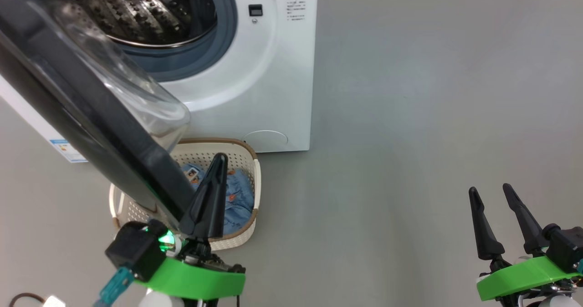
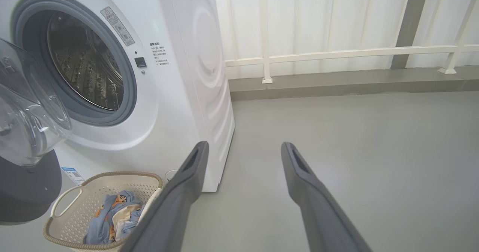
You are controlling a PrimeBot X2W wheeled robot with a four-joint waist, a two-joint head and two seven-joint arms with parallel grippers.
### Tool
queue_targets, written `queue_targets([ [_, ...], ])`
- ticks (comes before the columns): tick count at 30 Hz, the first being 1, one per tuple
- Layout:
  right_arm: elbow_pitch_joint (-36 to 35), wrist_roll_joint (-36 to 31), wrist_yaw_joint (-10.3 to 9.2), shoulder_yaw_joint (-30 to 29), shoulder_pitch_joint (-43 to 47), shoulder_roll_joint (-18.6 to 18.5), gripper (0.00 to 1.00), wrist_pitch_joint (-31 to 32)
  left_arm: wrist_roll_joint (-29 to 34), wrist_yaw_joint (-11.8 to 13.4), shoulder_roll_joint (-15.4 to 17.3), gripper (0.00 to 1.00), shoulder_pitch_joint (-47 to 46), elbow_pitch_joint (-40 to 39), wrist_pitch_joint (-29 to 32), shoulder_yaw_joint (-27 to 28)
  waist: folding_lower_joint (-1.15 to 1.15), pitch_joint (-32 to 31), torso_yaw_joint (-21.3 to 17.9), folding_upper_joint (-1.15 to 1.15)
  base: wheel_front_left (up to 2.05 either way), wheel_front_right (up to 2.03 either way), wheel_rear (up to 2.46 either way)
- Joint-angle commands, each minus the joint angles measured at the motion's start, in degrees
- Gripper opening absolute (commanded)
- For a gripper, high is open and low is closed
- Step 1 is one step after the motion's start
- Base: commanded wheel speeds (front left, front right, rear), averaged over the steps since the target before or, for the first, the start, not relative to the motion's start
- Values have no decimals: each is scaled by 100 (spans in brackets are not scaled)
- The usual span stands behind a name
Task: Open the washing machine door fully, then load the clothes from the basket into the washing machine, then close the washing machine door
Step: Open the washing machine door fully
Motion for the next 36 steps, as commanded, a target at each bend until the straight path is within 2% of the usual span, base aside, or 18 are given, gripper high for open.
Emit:
queue_targets([
  [1, -135, -41, 25, 111, -171, -96, 100, -70, -67, 3, 29, 0, -224, -14, -31, 194, 0, 21, -28, 0, 0, 0, 0],
  [13, -192, -74, 25, 79, -177, -102, 100, -70, -275, 3, 21, 0, -437, 887, -31, 598, 0, 42, -7, 0, 0, 0, 0],
  [36, -292, -124, 25, 24, -192, -120, 100, -70, -366, 3, 20, 0, -489, 1196, -31, 878, 0, 65, 224, 0, 0, 0, 0],
])
